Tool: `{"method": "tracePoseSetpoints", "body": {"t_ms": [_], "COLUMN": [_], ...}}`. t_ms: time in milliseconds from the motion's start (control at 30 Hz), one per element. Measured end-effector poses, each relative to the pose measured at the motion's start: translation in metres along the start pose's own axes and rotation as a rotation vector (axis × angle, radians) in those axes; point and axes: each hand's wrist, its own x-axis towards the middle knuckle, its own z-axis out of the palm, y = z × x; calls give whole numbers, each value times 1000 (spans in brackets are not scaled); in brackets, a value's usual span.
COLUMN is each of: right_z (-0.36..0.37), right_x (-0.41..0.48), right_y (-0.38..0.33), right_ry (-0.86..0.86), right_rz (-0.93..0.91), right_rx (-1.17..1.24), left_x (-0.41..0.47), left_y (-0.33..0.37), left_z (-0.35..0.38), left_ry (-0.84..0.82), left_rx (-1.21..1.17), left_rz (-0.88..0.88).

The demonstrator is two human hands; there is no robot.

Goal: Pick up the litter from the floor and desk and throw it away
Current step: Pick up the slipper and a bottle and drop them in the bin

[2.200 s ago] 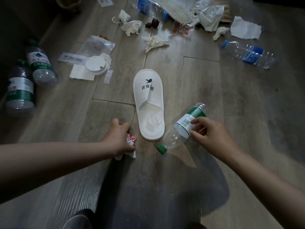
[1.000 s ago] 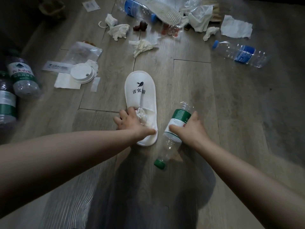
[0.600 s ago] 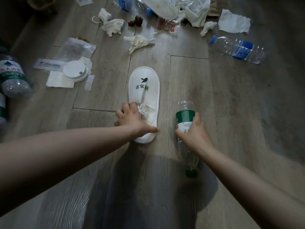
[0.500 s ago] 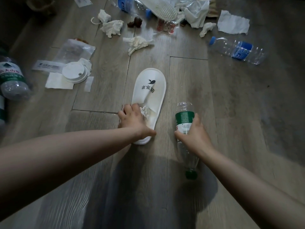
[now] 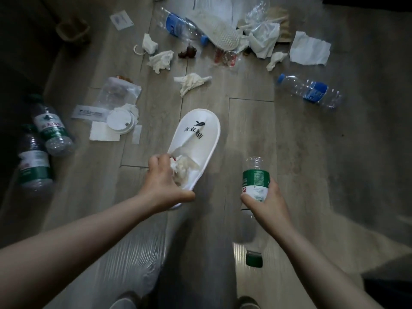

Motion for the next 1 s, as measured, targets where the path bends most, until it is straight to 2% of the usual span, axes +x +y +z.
{"method": "tracePoseSetpoints", "body": {"t_ms": [133, 267, 500, 633, 867, 1000], "right_z": [-49, -136, -338, -450, -616, -686], "right_x": [-57, -122, -249, -330, -442, -481], "right_y": [-55, -129, -283, -352, -404, -418], "right_ry": [15, 36, 124, 267, 587, 775], "right_rz": [53, 46, -61, -129, -279, -320], "right_rx": [62, 68, 139, 202, 340, 391], "left_x": [-57, -118, -216, -280, -367, -392], "left_y": [43, 110, 299, 410, 577, 668], "left_z": [-68, -156, -330, -412, -496, -529], "left_ry": [13, 35, 101, 126, 194, 187], "left_rx": [-14, -48, -86, -112, -302, -291], "left_rz": [-15, 1, 152, 268, 651, 885]}}
